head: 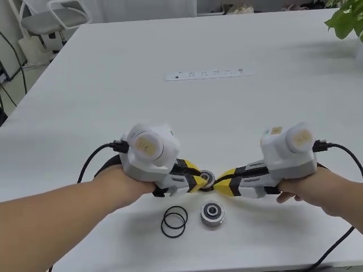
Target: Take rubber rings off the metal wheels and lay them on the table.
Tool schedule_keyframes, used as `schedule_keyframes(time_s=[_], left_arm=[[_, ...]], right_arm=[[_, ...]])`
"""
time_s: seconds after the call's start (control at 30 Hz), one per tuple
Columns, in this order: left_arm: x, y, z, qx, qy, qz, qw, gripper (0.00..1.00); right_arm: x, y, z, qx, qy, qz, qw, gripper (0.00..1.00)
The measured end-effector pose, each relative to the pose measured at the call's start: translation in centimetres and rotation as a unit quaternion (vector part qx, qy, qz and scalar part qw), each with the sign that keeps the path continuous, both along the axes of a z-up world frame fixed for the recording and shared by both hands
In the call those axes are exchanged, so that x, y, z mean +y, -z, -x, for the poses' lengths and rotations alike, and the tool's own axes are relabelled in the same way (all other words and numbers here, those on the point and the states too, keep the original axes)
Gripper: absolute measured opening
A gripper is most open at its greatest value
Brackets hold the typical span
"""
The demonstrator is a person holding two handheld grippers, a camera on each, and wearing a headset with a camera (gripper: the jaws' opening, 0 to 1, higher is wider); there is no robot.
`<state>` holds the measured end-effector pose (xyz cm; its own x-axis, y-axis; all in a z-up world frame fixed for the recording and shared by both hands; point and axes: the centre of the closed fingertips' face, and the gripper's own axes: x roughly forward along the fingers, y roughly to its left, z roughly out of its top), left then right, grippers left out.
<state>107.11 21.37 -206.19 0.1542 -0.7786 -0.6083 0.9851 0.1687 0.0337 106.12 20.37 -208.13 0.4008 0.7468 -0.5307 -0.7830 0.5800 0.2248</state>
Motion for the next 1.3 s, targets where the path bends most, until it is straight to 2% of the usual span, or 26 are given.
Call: schedule_keyframes(time_s=[0.33, 0.53, 0.77, 0.97, 1.17, 1.3], left_arm=[[0.0, 0.0, 0.0, -0.003, -0.001, -0.001, 1.0000, 0.07], [0.0, 0.0, 0.0, -0.004, 0.000, -0.005, 1.0000, 0.07], [0.0, -0.1, 0.0, -0.005, -0.002, -0.006, 1.0000, 0.07], [0.0, -0.1, 0.0, -0.004, -0.003, -0.010, 0.9999, 0.06], [0.0, 0.0, 0.1, -0.004, -0.004, -0.013, 0.9999, 0.06], [0.0, 0.0, 0.1, -0.004, -0.004, -0.014, 0.9999, 0.06]], right_arm=[[-0.1, -0.1, 0.1, -0.005, 0.001, 0.012, 0.9999, 0.00], [-0.5, -0.8, 0.1, 0.006, 0.014, -0.006, 0.9999, 0.00], [-0.3, -0.8, 0.2, 0.015, 0.029, -0.009, 0.9994, 0.00], [-0.5, -1.0, -0.1, 0.007, 0.036, -0.004, 0.9993, 0.00], [-0.1, -1.8, -0.2, -0.002, 0.042, -0.013, 0.9990, 0.00], [0.0, -1.9, -0.2, 0.003, 0.046, -0.020, 0.9987, 0.00]])
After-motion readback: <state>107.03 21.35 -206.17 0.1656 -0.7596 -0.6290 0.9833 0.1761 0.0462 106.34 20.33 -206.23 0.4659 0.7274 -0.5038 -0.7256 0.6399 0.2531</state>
